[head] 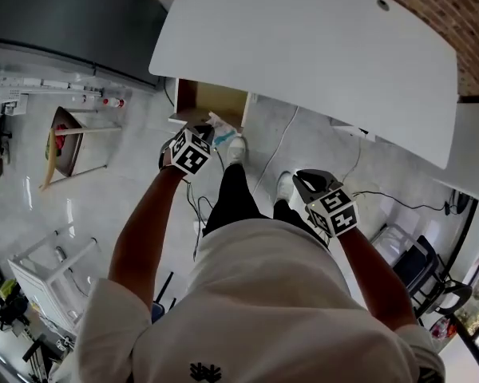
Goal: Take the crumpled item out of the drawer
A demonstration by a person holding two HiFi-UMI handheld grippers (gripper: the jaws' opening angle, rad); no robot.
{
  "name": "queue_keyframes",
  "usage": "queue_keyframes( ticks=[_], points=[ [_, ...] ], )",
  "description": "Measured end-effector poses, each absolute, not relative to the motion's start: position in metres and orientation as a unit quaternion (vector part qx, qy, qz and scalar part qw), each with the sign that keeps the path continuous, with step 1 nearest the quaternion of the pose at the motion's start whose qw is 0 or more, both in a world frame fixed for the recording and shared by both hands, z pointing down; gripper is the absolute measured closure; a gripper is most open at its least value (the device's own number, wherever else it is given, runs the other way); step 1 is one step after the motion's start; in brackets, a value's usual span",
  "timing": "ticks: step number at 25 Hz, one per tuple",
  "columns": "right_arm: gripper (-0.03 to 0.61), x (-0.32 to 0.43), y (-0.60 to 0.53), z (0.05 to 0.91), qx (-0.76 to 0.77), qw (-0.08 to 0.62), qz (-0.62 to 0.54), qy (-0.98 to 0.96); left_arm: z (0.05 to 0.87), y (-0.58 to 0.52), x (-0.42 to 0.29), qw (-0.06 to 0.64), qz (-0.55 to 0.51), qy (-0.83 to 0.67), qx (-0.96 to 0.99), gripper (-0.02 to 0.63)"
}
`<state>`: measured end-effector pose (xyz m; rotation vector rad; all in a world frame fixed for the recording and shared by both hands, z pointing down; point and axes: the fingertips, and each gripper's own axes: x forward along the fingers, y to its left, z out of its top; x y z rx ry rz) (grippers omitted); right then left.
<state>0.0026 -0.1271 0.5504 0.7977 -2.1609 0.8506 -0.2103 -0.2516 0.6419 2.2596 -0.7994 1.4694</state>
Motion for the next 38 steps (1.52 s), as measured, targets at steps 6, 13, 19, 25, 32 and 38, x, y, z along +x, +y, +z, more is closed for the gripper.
queue_keyframes(
  ticks=[6,13,19,25,32,38],
  points=[
    [0.525,0.030,-0.102,0.534,0.297,0.329,0.310,-0.841,0.579,-0.200,-0.179,0.219,0.461,-0.322,0.797,0.591],
    [0.528,0.061,-0.070,0.515,0.281,0.309,0.301,-0.857,0.517,-0.135,-0.129,0.261,0.393,-0.367,0.802,0.591],
    [0.529,0.083,-0.041,0.506,0.272,0.304,0.294,-0.864,0.486,-0.083,-0.097,0.268,0.364,-0.376,0.809,0.591],
    [0.534,0.108,-0.021,0.496,0.283,0.290,0.303,-0.862,0.469,-0.053,-0.069,0.263,0.352,-0.374,0.817,0.591],
    [0.543,0.132,-0.008,0.487,0.298,0.282,0.296,-0.863,0.461,-0.039,-0.048,0.253,0.353,-0.366,0.823,0.591],
    [0.546,0.133,-0.005,0.479,0.284,0.283,0.286,-0.870,0.455,-0.031,-0.036,0.252,0.348,-0.372,0.823,0.591]
  ],
)
